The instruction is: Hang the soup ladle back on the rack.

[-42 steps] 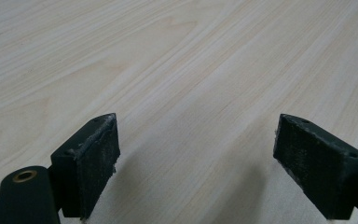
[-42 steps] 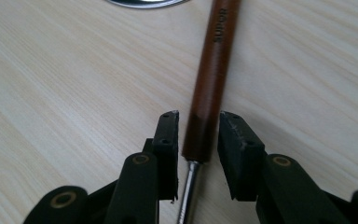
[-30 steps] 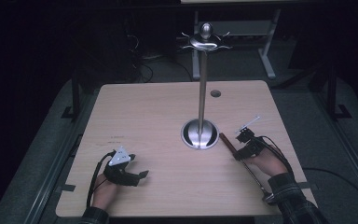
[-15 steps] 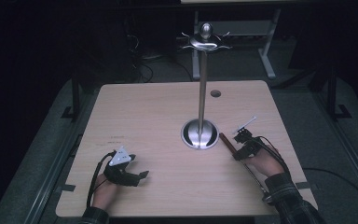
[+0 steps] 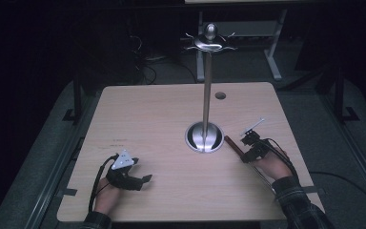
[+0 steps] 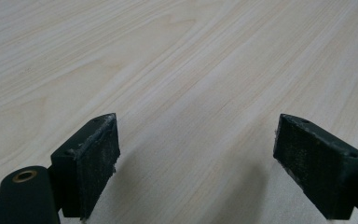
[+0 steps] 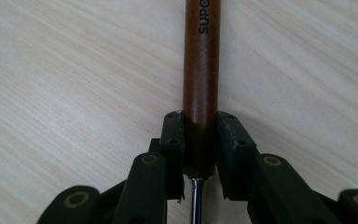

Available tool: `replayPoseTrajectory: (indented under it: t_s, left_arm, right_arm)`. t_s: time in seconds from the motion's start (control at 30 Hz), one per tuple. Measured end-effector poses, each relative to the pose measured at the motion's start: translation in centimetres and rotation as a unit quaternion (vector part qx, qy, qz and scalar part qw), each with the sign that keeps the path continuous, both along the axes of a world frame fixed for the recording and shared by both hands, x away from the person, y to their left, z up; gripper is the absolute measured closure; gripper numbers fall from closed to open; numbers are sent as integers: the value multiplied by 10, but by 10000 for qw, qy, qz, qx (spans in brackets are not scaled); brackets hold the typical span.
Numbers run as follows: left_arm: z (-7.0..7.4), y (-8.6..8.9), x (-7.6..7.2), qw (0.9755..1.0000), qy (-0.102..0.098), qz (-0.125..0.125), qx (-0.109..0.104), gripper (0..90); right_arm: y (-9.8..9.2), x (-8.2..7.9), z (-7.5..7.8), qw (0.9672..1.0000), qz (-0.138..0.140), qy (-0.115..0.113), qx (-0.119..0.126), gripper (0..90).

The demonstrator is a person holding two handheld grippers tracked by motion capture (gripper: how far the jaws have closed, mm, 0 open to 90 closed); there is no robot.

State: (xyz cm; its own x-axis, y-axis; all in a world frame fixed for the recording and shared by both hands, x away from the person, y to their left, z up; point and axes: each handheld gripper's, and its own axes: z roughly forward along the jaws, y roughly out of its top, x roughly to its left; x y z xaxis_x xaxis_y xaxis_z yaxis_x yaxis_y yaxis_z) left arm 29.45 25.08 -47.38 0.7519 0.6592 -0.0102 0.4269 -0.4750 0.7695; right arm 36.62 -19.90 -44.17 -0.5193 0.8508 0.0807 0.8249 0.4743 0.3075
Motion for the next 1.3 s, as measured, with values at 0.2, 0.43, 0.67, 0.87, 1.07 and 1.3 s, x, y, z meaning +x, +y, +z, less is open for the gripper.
replayPoseTrajectory:
  t_s: [0.2,0.43,0.67,0.87,1.07,1.3]
  left_arm:
    - [0,0,0,10000,-4,-2,-5,140]
    - [0,0,0,10000,2,5,-4,140]
    - [0,0,0,10000,-1,9,-4,140]
    - [-1,0,0,10000,-13,16,-24,140]
    - [-1,0,0,10000,-22,17,-21,140]
    - [-1,-1,0,10000,5,14,-28,140]
  right_arm:
    - [-5,-2,5,9999,-37,-103,101,739]
    - [-14,-7,15,9982,-6,-420,425,739]
    - [-28,-14,27,9918,-102,-931,870,739]
    - [-33,-22,35,9858,-169,-1262,1094,739]
    - [-39,-28,43,9771,-123,-1658,1331,739]
    - [-44,-33,50,9682,-105,-1959,1554,740]
